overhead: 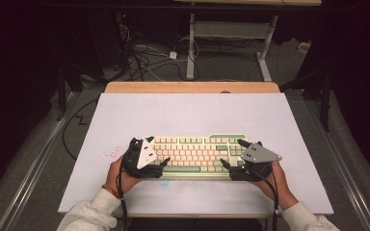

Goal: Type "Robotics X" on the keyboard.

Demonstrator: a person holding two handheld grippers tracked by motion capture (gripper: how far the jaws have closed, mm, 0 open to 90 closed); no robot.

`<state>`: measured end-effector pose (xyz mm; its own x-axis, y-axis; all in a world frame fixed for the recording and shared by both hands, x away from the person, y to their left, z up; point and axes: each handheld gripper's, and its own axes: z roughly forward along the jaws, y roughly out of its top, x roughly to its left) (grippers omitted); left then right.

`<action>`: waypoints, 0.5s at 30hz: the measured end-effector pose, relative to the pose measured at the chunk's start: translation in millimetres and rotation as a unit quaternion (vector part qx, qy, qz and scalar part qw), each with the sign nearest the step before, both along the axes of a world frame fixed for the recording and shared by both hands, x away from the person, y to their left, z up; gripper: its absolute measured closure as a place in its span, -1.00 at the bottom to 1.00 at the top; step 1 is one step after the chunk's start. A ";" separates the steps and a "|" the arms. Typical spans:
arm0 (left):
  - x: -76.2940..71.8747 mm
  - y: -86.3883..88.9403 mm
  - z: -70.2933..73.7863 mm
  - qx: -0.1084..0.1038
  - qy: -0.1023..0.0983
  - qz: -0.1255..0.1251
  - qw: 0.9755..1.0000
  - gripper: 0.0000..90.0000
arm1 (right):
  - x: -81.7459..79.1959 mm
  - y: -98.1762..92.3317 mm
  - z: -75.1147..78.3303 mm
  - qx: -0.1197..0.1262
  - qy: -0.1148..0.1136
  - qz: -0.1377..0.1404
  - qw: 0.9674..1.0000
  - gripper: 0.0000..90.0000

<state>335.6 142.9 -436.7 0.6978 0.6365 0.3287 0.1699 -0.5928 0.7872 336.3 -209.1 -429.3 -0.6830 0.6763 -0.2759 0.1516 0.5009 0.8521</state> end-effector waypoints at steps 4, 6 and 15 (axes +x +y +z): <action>-2.9 0.0 2.4 -0.001 -0.010 0.002 1.000 -0.66 | -1.0 -0.9 2.0 -0.002 -0.002 -0.001 1.000 -0.63; -4.6 0.8 3.8 -0.003 -0.013 0.002 1.000 -0.66 | -2.0 -1.6 3.2 -0.005 -0.006 -0.005 1.000 -0.63; -12.2 8.1 7.6 -0.002 -0.026 0.006 1.000 -0.66 | -6.6 -4.1 8.1 -0.013 -0.014 -0.010 1.000 -0.62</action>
